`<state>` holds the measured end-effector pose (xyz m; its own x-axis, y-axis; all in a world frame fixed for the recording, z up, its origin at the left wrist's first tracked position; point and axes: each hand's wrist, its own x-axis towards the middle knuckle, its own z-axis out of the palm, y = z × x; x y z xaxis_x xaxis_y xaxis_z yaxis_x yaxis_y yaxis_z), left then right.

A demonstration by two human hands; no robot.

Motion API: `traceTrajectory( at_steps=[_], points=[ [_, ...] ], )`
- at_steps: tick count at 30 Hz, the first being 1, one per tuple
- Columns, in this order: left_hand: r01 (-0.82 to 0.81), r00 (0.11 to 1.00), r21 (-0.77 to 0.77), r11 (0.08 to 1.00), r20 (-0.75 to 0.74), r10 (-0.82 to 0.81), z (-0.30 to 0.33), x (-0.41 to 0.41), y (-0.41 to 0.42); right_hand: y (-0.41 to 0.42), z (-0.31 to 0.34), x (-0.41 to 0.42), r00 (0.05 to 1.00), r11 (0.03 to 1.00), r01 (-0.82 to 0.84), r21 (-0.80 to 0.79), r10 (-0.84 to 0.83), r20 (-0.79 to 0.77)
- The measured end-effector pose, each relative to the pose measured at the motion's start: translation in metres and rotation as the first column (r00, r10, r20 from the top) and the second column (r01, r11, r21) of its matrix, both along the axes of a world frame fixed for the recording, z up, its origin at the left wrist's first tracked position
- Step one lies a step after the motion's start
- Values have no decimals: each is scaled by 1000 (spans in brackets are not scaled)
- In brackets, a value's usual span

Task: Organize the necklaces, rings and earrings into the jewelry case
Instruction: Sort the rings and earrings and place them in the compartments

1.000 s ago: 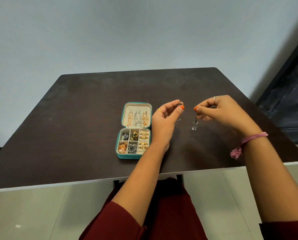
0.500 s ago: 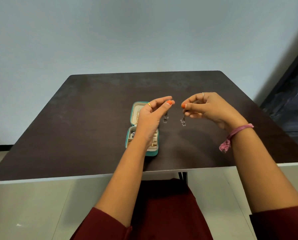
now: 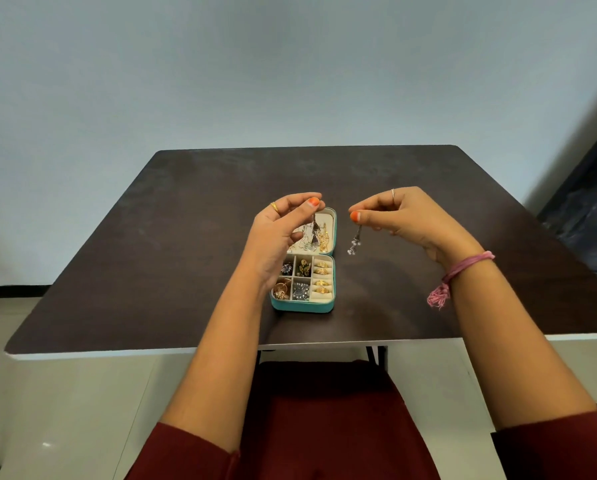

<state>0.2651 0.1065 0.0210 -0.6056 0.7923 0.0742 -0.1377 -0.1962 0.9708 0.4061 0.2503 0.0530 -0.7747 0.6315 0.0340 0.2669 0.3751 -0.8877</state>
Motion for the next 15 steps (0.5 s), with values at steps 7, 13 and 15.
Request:
traceTrajectory(
  at_steps=[7, 13, 15],
  points=[
    [-38, 997, -30, 999, -73, 36, -5, -20, -14, -17, -7, -15, 981, 996, -12, -89, -5, -193],
    [-92, 982, -124, 988, -173, 70, -16, -35, -26, -23, -16, -31, 964, 990, 17, -139, -53, -261],
    [-114, 978, -144, 983, -188, 86, -21, -37, -28, -26, -18, -36, 959, 986, 15, -163, -61, -278]
  ],
)
